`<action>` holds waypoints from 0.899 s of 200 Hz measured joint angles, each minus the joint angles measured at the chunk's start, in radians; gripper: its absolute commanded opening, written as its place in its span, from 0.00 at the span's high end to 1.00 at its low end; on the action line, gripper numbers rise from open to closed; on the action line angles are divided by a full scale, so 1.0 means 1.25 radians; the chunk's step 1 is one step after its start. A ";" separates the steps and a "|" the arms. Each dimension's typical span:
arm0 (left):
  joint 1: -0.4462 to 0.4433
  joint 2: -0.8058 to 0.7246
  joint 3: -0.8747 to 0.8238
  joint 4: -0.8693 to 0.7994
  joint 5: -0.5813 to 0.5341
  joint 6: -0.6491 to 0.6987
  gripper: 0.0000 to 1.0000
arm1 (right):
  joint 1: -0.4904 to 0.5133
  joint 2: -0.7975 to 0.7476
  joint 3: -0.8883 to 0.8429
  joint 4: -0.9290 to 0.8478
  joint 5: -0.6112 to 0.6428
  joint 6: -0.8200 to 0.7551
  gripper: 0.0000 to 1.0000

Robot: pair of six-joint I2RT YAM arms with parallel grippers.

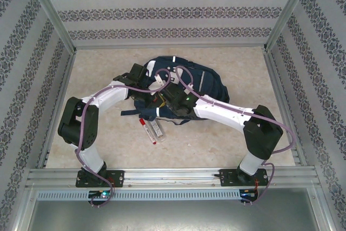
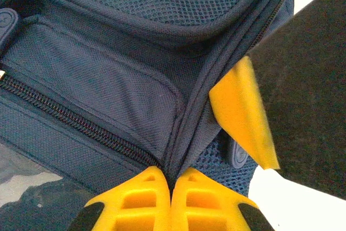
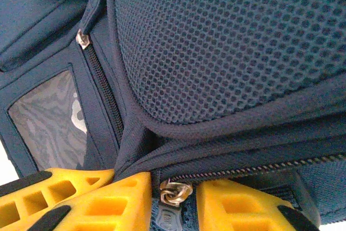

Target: Pack books, pencil case, and school supplies into a backpack

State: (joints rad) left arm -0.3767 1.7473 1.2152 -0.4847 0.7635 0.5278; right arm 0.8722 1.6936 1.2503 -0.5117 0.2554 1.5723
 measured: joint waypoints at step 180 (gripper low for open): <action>-0.006 0.000 -0.020 0.108 0.099 0.054 1.00 | -0.179 -0.281 -0.315 0.211 -0.233 0.064 0.88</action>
State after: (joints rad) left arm -0.3847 1.7470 1.1904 -0.3500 0.8867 0.5953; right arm 0.6483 1.3418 0.8570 -0.2481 -0.0360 1.6527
